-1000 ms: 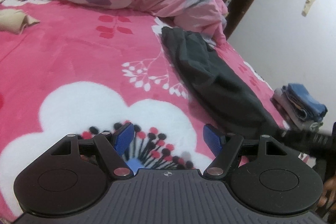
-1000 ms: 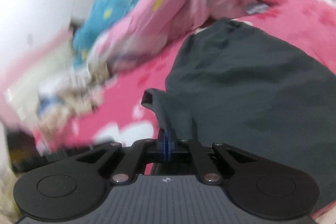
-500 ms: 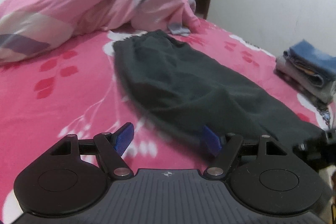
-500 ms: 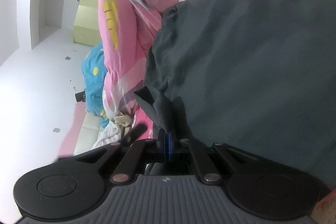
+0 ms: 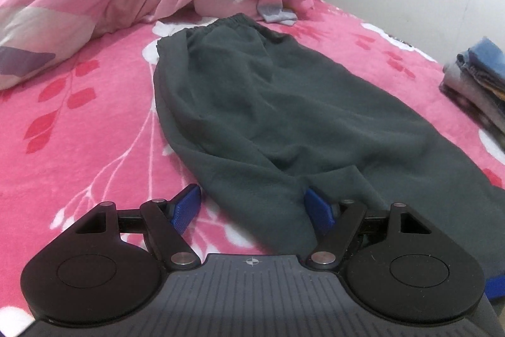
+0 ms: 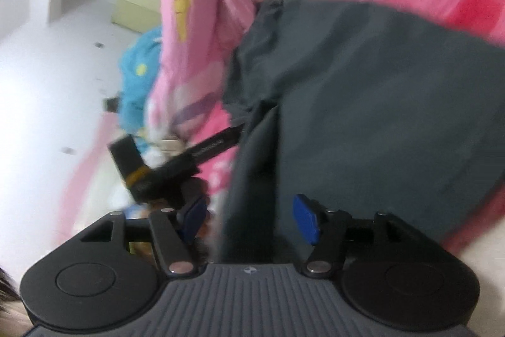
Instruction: Fold clothes
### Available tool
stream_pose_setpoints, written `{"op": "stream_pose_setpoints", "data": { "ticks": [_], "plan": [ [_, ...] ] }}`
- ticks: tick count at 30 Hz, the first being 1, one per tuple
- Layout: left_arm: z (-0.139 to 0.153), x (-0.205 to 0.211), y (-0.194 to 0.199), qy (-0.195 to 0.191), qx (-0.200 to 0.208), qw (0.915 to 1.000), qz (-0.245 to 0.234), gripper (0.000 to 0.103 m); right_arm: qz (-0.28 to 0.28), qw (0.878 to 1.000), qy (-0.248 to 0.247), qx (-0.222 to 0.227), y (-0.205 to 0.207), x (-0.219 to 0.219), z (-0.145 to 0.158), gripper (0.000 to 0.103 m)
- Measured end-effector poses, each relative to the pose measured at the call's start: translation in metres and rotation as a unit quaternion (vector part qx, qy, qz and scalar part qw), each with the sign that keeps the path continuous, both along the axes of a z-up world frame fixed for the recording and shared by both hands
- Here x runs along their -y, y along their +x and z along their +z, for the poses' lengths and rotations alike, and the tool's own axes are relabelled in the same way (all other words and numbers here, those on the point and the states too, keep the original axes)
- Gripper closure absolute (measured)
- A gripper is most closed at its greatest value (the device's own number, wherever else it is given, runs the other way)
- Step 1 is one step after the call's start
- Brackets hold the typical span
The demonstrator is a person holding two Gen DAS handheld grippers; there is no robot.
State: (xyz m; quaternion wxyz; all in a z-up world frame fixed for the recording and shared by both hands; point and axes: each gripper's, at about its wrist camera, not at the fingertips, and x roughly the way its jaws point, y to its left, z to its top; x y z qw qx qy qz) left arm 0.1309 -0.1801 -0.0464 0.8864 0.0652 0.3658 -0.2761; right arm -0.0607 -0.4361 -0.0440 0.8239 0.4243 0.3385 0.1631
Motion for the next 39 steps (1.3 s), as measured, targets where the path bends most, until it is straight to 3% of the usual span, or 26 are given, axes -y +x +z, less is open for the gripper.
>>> {"op": "stream_pose_setpoints", "data": {
  "ticks": [3,7,12,20,23,26,28,33,36,39],
  "plan": [
    [0.0,0.002,0.001,0.003,-0.002,1.0,0.001,0.029,0.012,0.995,-0.096,0.039,-0.008,-0.016,0.028,0.037],
    [0.001,0.006,0.002,0.012,-0.004,0.9999,0.005,0.028,0.048,0.983,-0.175,0.034,-0.002,-0.05,0.046,0.034],
    [0.002,0.01,0.002,0.023,-0.009,0.9996,0.013,0.028,0.066,0.94,-0.332,0.044,-0.021,-0.114,0.051,0.029],
    [0.003,0.011,0.001,0.027,-0.013,0.9993,0.023,0.028,0.048,0.893,-0.447,0.01,-0.026,-0.183,0.033,0.029],
    [0.003,0.011,0.0,0.025,-0.014,0.9993,0.026,0.028,0.03,0.872,-0.488,0.002,-0.031,-0.189,0.025,0.031],
    [0.002,0.01,0.0,0.023,-0.015,0.9993,0.026,0.028,-0.001,0.882,-0.471,0.003,-0.04,-0.176,0.027,0.047],
    [0.002,0.01,0.001,0.023,-0.016,0.9993,0.027,0.028,-0.03,0.899,-0.437,0.013,-0.046,-0.162,0.031,0.051],
    [0.003,0.01,0.001,0.025,-0.016,0.9992,0.025,0.028,-0.09,0.944,-0.316,0.017,-0.064,-0.12,0.029,0.09],
    [0.002,0.011,0.001,0.028,-0.014,0.9992,0.025,0.028,-0.127,0.968,-0.218,0.001,-0.073,-0.091,0.016,0.093],
    [0.002,0.012,0.0,0.033,-0.01,0.9991,0.022,0.026,-0.166,0.977,-0.128,-0.039,-0.081,-0.062,-0.003,0.093]
  ]
}}
